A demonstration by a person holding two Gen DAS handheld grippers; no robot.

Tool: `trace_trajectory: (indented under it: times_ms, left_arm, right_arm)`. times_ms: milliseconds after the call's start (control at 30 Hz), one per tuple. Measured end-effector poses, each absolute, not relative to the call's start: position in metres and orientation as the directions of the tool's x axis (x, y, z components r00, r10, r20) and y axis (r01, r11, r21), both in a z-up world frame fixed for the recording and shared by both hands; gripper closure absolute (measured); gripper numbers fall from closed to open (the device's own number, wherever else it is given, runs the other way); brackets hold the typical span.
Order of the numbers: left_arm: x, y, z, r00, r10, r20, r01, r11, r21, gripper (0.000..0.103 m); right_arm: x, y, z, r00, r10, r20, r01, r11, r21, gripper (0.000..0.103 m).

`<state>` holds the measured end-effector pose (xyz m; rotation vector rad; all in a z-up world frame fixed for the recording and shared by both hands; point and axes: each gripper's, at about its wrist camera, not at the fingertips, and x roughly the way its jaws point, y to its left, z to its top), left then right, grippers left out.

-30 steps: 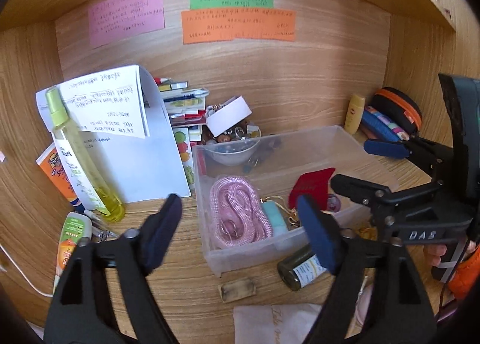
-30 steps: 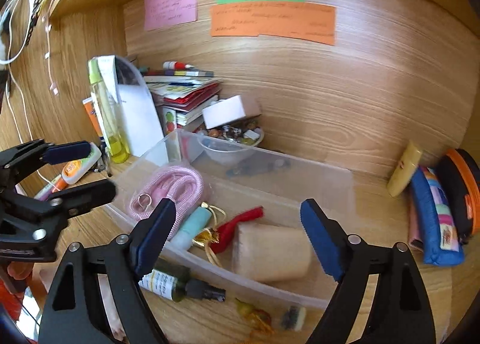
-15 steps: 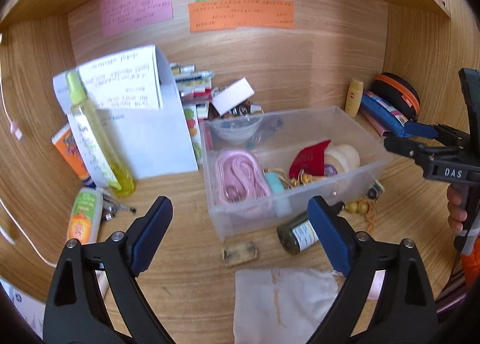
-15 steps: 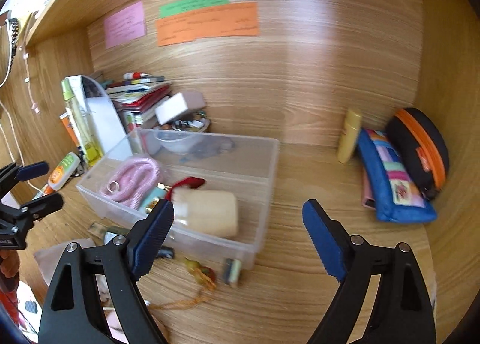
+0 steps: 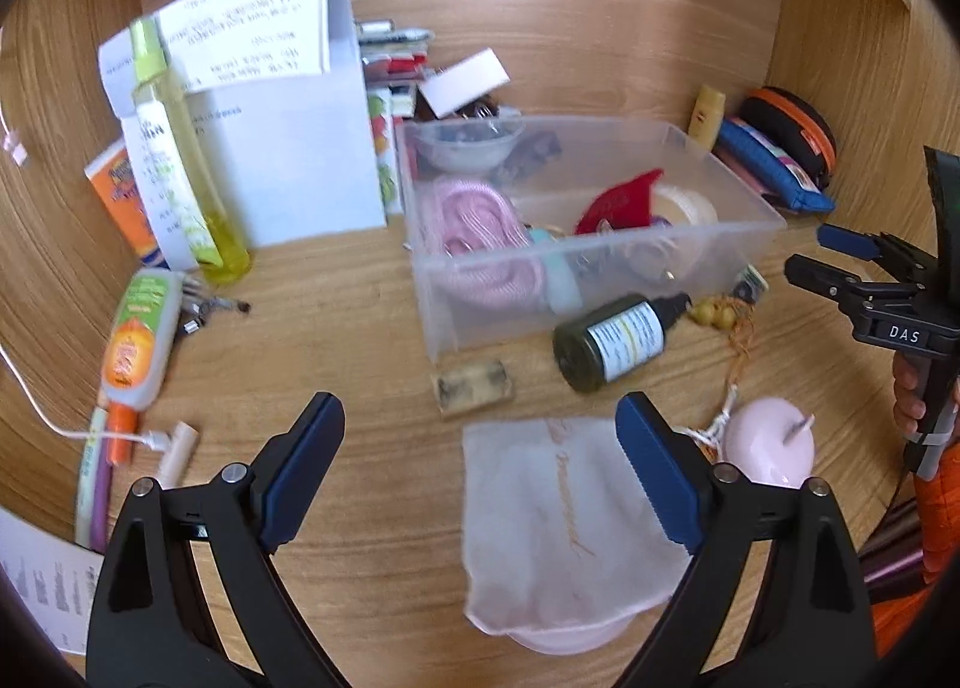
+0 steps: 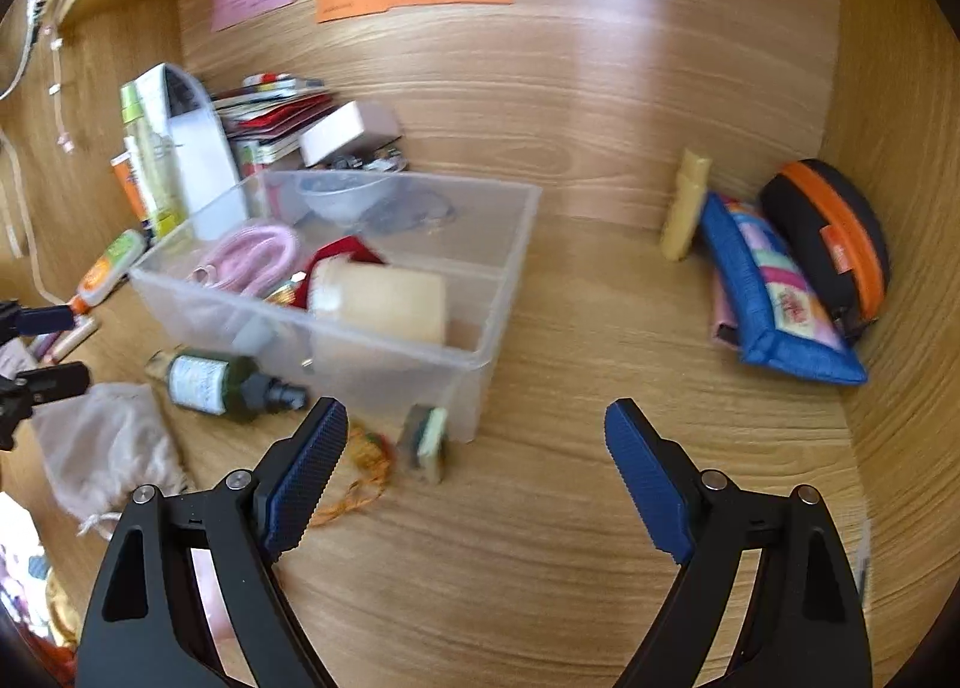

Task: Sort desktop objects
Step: 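Move both tools back toward the white cloth pouch and gourd charm, then grasp the white cloth pouch with the left tool while the right tool grasps the gourd charm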

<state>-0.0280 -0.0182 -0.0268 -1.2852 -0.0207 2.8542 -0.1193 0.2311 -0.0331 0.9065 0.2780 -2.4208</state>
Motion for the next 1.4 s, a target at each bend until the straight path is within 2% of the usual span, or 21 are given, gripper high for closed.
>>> trace_trajectory:
  times_ms: [167, 233, 300, 633, 900, 1100, 1167, 1400]
  left_arm:
    - [-0.028, -0.003, -0.038, -0.636, 0.026, -0.772, -0.048, -0.999, 0.006, 0.01]
    - [-0.03, 0.002, -0.043, -0.621, 0.043, -0.783, -0.069, -0.998, 0.0, 0.01]
    - [-0.031, 0.005, -0.047, -0.605, 0.052, -0.795, -0.083, -0.997, -0.003, 0.01]
    - [-0.029, 0.005, -0.052, -0.599, 0.089, -0.796, -0.135, -0.991, -0.009, 0.01]
    - [-0.038, 0.004, -0.065, -0.544, 0.141, -0.827, -0.18, -0.982, -0.049, 0.006]
    - [-0.049, -0.004, -0.078, -0.468, 0.232, -0.853, -0.176, -0.97, -0.168, 0.003]
    - [-0.048, -0.004, -0.08, -0.477, 0.233, -0.847, -0.181, -0.97, -0.165, 0.001]
    - [-0.046, 0.003, -0.079, -0.5, 0.214, -0.839, -0.181, -0.973, -0.141, 0.0]
  right_arm:
    - [-0.107, 0.213, -0.037, -0.571, -0.475, -0.669, 0.637, -0.771, 0.003, 0.018]
    - [-0.104, 0.205, -0.039, -0.54, -0.497, -0.679, 0.67, -0.743, 0.011, 0.025]
    - [-0.1, 0.194, -0.041, -0.525, -0.497, -0.691, 0.693, -0.72, -0.008, 0.04]
    - [-0.109, 0.166, -0.049, -0.47, -0.502, -0.726, 0.75, -0.66, -0.029, 0.042]
    - [-0.124, 0.162, -0.064, -0.387, -0.491, -0.78, 0.751, -0.659, 0.042, 0.057]
    - [-0.126, 0.16, -0.07, -0.383, -0.453, -0.805, 0.749, -0.662, 0.016, 0.058]
    - [-0.129, 0.159, -0.074, -0.378, -0.444, -0.813, 0.748, -0.664, 0.014, 0.058]
    - [-0.13, 0.158, -0.08, -0.363, -0.44, -0.821, 0.749, -0.662, 0.023, 0.084]
